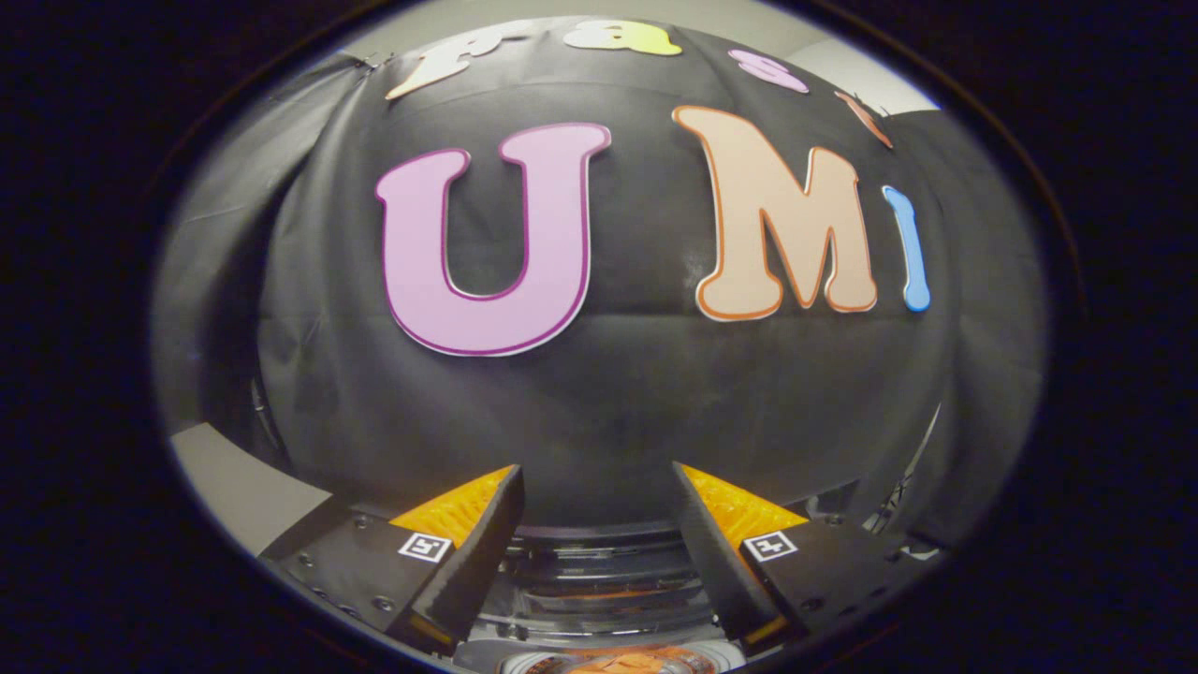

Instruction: Put the clothes into the washing machine and then close the washing machine lid.

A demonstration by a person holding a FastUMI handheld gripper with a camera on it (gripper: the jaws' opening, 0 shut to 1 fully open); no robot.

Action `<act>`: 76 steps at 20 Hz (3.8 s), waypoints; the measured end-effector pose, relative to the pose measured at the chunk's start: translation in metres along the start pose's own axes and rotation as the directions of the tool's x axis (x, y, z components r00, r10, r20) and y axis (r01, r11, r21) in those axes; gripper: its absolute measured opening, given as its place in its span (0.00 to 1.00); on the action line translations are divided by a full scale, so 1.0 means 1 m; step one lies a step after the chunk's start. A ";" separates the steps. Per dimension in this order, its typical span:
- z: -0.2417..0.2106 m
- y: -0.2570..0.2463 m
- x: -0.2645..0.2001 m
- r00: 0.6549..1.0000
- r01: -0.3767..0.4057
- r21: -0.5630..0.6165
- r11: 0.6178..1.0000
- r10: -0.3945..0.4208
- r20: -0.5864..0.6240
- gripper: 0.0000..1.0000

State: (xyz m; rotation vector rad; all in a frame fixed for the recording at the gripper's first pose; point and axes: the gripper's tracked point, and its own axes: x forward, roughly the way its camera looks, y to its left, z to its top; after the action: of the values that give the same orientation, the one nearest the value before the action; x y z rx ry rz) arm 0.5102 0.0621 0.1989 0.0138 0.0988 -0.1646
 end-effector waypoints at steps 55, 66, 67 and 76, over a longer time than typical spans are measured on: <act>-0.142 -0.088 -0.322 0.967 -0.161 -0.037 0.986 0.165 0.195 0.97; -0.234 -0.128 -0.375 0.975 -0.187 -0.007 0.982 0.186 0.123 0.97; -0.238 -0.130 -0.379 0.976 -0.183 -0.009 0.983 0.183 0.117 0.97; -0.261 -0.134 -0.384 0.980 -0.179 -0.037 0.983 0.182 0.083 0.97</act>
State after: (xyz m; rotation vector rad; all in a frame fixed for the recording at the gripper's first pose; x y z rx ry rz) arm 0.0857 -0.0022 -0.0239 -0.0138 0.0141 0.0178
